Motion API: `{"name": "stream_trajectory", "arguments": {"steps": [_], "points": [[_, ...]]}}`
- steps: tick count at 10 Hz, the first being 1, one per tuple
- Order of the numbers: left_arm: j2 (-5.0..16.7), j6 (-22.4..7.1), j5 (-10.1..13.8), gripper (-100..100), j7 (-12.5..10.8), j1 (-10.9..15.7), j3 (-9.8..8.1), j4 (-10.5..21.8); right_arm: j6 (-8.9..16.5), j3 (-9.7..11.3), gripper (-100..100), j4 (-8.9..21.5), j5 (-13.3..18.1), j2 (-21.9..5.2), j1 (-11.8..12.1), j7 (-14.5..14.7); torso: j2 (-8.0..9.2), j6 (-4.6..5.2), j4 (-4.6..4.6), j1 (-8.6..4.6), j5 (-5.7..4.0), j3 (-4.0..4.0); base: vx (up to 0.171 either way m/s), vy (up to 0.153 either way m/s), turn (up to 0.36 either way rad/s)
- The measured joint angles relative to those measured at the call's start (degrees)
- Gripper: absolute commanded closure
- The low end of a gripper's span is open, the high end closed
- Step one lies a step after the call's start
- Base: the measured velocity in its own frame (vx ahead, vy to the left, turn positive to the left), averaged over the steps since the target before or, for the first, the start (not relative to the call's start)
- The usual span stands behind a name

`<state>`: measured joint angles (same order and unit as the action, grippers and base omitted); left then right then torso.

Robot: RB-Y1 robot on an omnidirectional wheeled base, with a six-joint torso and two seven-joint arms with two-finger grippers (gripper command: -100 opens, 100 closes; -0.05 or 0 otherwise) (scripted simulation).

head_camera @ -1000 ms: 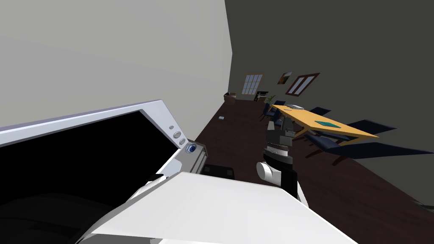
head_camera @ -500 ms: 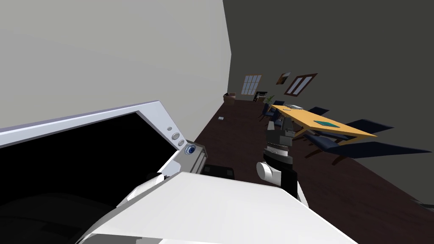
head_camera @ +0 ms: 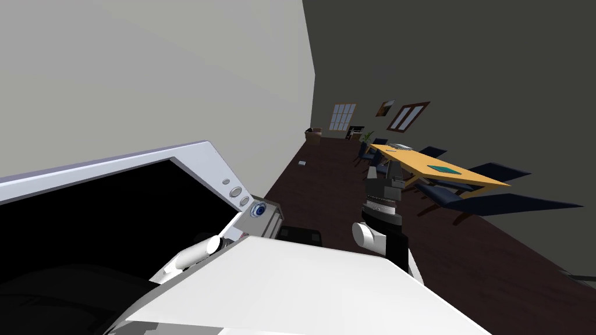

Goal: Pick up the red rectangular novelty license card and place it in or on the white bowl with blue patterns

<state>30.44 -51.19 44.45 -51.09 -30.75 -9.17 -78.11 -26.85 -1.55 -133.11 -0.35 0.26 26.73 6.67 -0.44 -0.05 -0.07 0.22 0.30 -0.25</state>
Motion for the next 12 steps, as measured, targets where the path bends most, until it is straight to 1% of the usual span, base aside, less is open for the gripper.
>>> {"name": "stream_trajectory", "arguments": {"steps": [1, 5, 8, 12], "points": [[0.7, -0.6, 0.6, 100, -0.6, -0.1, -0.30, -0.6, 0.0, 0.0, 0, 0.0, 0.0, 0.0, 0.0, 0.0, 0.02, -0.02, -0.01, 0.00, 0.01, 0.01, 0.078, 0.006, -0.026], [3.7, -3.9, 3.1, 100, -3.8, -2.0, -1.81, -5.7, 0.0, 0.0, 0, 0.0, 0.0, 0.0, 0.0, 0.0, 0.21, -0.02, 0.01, -0.14, -0.02, 0.10, 0.057, -0.003, -0.027], [5.6, -6.5, 4.3, 100, -6.4, -2.8, -2.60, -9.1, 0.0, 0.0, 0, 0.0, 0.0, 0.0, 0.0, 0.0, 0.18, 0.03, 0.02, -0.11, -0.03, 0.09, 0.062, 0.005, -0.034], [9.2, -10.2, 6.5, 100, -10.2, -4.2, -4.39, -14.3, 0.0, 0.0, 0, 0.0, 0.0, 0.0, 0.0, 0.0, -0.02, 0.08, -0.01, -0.12, -0.05, -0.02, 0.108, 0.008, -0.049]]}}
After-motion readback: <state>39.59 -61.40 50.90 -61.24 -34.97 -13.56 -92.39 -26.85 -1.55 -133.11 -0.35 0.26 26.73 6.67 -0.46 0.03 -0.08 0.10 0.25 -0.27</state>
